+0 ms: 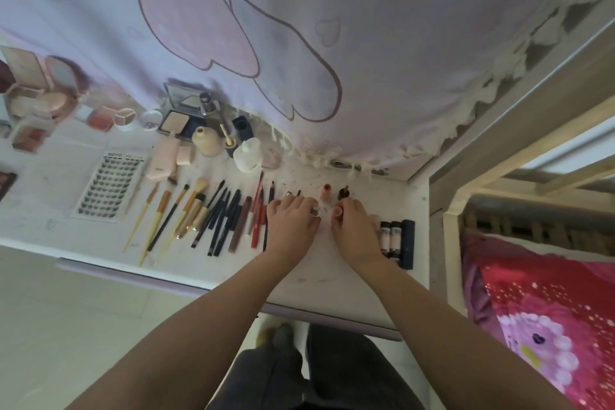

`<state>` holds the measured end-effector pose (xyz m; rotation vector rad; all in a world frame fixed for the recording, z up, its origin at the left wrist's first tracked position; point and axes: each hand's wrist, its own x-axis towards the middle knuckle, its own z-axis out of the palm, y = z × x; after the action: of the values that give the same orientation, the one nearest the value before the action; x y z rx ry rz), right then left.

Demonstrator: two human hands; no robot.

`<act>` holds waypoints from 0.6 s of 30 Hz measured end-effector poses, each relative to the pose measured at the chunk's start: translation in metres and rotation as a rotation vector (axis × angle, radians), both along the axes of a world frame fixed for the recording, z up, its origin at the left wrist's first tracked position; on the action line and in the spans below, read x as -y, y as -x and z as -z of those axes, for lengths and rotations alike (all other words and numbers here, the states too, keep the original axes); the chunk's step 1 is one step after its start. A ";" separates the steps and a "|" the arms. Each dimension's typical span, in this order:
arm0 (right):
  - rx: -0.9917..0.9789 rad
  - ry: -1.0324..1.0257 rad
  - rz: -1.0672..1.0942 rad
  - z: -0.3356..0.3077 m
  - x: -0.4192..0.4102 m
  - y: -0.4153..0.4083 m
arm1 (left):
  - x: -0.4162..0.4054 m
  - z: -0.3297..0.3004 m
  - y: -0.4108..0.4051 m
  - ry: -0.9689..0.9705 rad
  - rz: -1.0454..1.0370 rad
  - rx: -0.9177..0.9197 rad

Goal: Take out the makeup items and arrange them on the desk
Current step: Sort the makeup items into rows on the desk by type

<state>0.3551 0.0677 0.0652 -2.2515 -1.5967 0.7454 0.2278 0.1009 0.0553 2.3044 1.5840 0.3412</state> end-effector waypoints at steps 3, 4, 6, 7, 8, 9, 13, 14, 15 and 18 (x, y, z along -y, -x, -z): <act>0.000 0.040 -0.016 -0.005 -0.001 0.000 | -0.001 0.000 0.000 0.043 0.008 0.003; -0.011 0.070 -0.025 -0.008 -0.002 -0.001 | 0.000 -0.001 0.000 0.055 0.009 0.001; -0.031 0.144 -0.053 -0.017 -0.006 -0.010 | 0.003 -0.004 0.006 0.018 -0.005 0.004; -0.037 0.180 -0.061 -0.023 -0.007 -0.018 | 0.007 -0.005 0.011 -0.039 -0.029 0.015; -0.036 0.207 -0.056 -0.030 -0.009 -0.028 | 0.011 -0.007 0.017 -0.107 -0.056 0.034; -0.030 0.219 -0.038 -0.037 -0.010 -0.041 | 0.018 -0.008 0.023 -0.159 -0.070 0.064; 0.033 0.276 0.016 -0.051 -0.011 -0.072 | 0.054 -0.019 0.014 -0.003 0.186 0.138; 0.057 0.331 -0.003 -0.050 -0.013 -0.071 | 0.060 -0.020 0.003 0.031 0.275 0.114; 0.080 0.382 -0.021 -0.047 -0.014 -0.068 | 0.063 -0.019 -0.010 0.056 0.333 0.086; 0.117 0.424 -0.043 -0.039 -0.017 -0.054 | 0.058 -0.015 -0.049 0.199 0.264 -0.056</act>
<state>0.4095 0.0844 0.1042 -2.6002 -1.6712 1.0678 0.2767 0.0425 0.0706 2.3443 1.2517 0.0526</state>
